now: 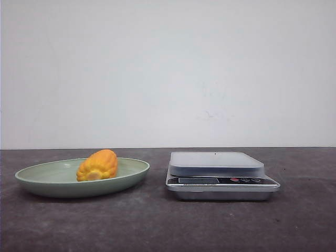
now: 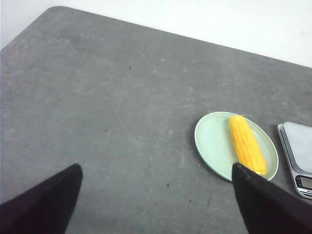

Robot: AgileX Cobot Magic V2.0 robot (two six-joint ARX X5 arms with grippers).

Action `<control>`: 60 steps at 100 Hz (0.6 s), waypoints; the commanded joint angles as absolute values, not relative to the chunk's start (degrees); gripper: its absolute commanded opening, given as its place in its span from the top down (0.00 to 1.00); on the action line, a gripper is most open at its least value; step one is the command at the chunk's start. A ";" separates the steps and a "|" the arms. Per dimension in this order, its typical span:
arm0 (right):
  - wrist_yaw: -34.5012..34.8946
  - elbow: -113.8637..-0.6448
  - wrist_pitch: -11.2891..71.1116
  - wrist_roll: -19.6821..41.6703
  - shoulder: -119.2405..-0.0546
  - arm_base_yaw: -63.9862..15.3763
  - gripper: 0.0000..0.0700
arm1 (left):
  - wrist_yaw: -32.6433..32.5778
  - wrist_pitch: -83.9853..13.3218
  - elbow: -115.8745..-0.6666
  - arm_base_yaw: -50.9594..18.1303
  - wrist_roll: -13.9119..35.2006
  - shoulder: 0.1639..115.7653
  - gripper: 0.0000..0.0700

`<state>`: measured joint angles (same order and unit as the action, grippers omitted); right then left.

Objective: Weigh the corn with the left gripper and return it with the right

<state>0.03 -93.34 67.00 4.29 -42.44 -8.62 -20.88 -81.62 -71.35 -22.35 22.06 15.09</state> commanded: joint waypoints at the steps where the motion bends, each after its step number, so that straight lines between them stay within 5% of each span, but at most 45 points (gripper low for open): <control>1: 0.62 -92.71 67.85 4.97 -41.15 -8.82 0.27 | -20.69 -83.74 -71.81 -22.46 21.96 15.40 0.16; 25: 1.85 -77.30 68.40 8.21 -29.41 -8.80 0.27 | -20.71 -81.78 -68.71 -22.48 21.67 15.40 0.16; 49: 4.60 -58.26 59.90 11.77 -18.20 -8.82 0.27 | -20.71 -74.56 -61.80 -22.52 18.83 15.40 0.17; 60: 4.45 -54.46 57.01 11.62 -15.75 -8.80 0.38 | -20.69 -69.84 -59.86 -22.52 18.63 15.40 0.37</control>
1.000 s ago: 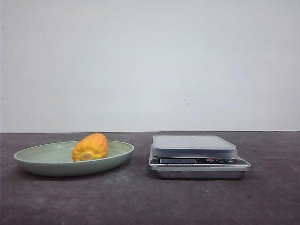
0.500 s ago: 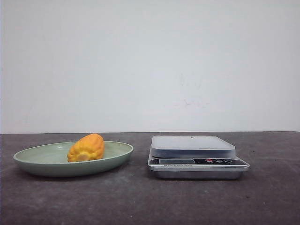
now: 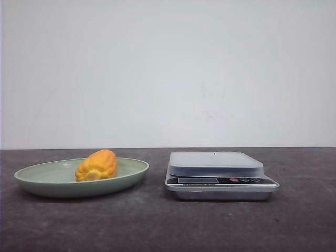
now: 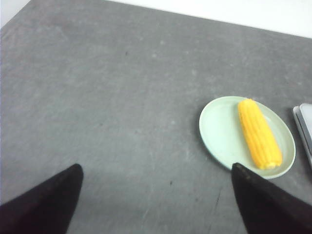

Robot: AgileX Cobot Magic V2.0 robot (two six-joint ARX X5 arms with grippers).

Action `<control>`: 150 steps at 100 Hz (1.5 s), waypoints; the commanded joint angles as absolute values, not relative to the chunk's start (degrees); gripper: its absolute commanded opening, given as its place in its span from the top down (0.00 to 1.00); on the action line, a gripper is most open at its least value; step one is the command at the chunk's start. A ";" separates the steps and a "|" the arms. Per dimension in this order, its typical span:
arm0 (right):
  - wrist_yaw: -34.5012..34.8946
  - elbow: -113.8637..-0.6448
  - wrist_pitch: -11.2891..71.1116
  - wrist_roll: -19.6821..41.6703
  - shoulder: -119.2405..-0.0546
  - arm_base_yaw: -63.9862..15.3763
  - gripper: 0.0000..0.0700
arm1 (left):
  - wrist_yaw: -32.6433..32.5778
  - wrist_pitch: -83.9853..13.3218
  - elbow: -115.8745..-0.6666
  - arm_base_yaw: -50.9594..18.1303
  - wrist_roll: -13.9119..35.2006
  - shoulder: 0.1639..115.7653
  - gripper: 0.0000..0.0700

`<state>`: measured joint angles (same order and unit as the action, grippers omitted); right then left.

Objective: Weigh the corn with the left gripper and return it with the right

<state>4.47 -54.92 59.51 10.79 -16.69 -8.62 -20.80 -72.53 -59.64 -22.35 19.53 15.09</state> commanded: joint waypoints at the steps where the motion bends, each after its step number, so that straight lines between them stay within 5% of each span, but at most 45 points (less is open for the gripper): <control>1: 4.45 -54.26 56.75 11.62 -15.62 -8.80 0.41 | -20.67 -69.43 -59.75 -22.52 18.61 15.40 0.40; 12: 2.52 -53.69 55.02 11.16 -15.33 -8.82 1.00 | -20.36 -65.21 -58.94 -22.52 17.50 15.40 0.96; 122: -1.54 -53.69 52.56 9.82 -15.25 -8.82 0.98 | -20.49 -62.92 -58.35 -21.15 17.34 15.38 0.98; 138: -1.54 -53.69 52.56 9.82 -15.25 -8.82 0.98 | -20.01 -49.82 -50.41 -15.14 15.64 14.39 0.98; 150: -1.54 -53.69 52.56 9.82 -15.25 -8.82 0.98 | -12.05 -35.51 -39.44 -9.82 12.69 11.44 0.98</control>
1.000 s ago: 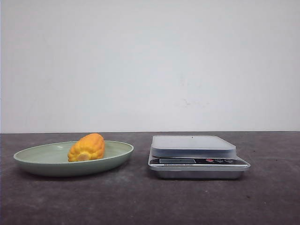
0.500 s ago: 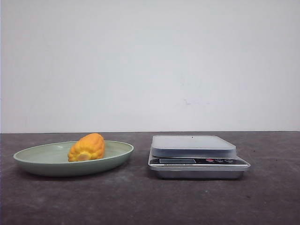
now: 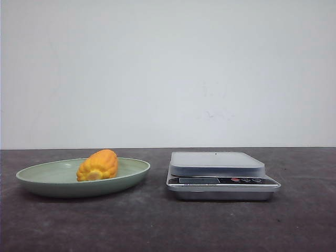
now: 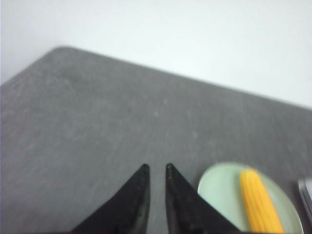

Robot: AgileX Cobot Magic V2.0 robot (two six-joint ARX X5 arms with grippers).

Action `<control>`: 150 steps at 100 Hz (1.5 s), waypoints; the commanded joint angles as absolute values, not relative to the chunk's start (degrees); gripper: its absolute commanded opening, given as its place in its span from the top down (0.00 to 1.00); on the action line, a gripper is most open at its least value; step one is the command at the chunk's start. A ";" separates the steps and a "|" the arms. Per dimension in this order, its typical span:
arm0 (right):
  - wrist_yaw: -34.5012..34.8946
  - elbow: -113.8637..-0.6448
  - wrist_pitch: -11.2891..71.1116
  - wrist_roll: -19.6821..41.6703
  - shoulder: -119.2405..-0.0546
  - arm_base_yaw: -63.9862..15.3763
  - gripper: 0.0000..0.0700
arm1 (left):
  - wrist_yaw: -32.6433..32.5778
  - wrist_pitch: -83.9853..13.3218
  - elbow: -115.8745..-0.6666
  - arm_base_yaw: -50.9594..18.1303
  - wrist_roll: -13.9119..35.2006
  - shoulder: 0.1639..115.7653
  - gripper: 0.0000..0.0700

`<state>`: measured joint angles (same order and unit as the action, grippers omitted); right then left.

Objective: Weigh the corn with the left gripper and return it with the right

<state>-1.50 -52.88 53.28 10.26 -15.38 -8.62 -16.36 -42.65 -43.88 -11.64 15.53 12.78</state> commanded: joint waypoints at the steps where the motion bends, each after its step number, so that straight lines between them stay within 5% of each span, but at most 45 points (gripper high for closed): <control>1: -1.54 -53.69 52.56 9.82 -15.25 -8.82 0.98 | -11.25 -34.44 -38.46 -9.37 12.58 11.11 0.98; 24: -1.54 -53.69 52.56 9.82 -15.25 -8.82 0.98 | -5.28 -14.46 -17.06 -2.13 12.45 4.62 0.98; 58: -1.54 -53.69 52.56 9.82 -15.25 -8.82 0.98 | -3.05 -1.28 -1.17 -1.37 9.96 0.19 0.98; 93: -1.54 -53.69 52.53 9.85 -15.25 -8.82 0.98 | -2.42 -10.24 -0.75 -2.66 4.01 0.19 0.98; 150: -1.54 -53.69 52.51 9.82 -15.22 -8.82 0.98 | -2.35 -10.74 -0.80 -2.74 4.05 0.19 0.98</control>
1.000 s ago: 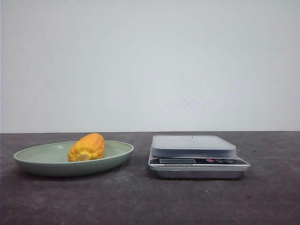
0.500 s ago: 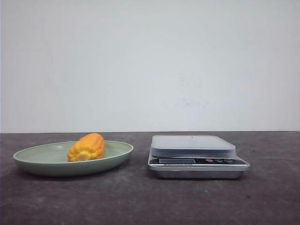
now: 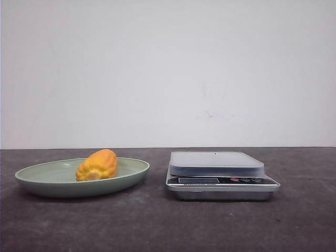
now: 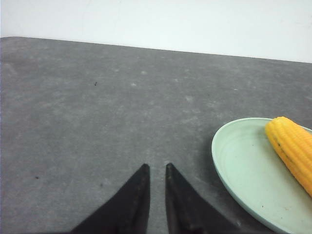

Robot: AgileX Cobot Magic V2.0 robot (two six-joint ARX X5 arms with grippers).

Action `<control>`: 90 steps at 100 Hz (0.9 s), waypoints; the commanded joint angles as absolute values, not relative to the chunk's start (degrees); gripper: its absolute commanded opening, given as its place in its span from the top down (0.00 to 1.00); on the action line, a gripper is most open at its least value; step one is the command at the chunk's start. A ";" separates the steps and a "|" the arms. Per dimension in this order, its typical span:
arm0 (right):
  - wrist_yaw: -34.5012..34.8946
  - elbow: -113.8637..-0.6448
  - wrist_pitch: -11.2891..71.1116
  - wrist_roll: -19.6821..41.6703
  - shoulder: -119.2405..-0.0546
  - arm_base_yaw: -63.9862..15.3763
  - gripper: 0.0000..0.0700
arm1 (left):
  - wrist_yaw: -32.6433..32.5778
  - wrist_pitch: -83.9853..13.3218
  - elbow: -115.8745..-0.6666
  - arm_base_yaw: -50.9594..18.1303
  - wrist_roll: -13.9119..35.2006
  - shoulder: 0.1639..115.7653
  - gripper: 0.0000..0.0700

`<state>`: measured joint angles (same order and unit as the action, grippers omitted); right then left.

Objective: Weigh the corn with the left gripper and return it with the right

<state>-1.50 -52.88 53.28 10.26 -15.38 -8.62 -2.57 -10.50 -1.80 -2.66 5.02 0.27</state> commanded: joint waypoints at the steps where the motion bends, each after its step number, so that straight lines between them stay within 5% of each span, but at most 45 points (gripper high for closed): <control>1: -1.54 -53.69 52.51 9.82 -15.25 -8.82 0.98 | -2.35 -10.72 -0.80 -2.74 4.05 0.19 0.98; 52: -1.80 -53.67 51.83 8.71 -15.25 -8.80 0.98 | -2.35 -10.72 -0.80 -2.74 4.05 0.19 0.98; 90: -1.52 -29.61 23.40 3.51 -4.91 0.03 0.98 | -2.35 -10.72 -0.80 -2.74 4.08 0.19 0.98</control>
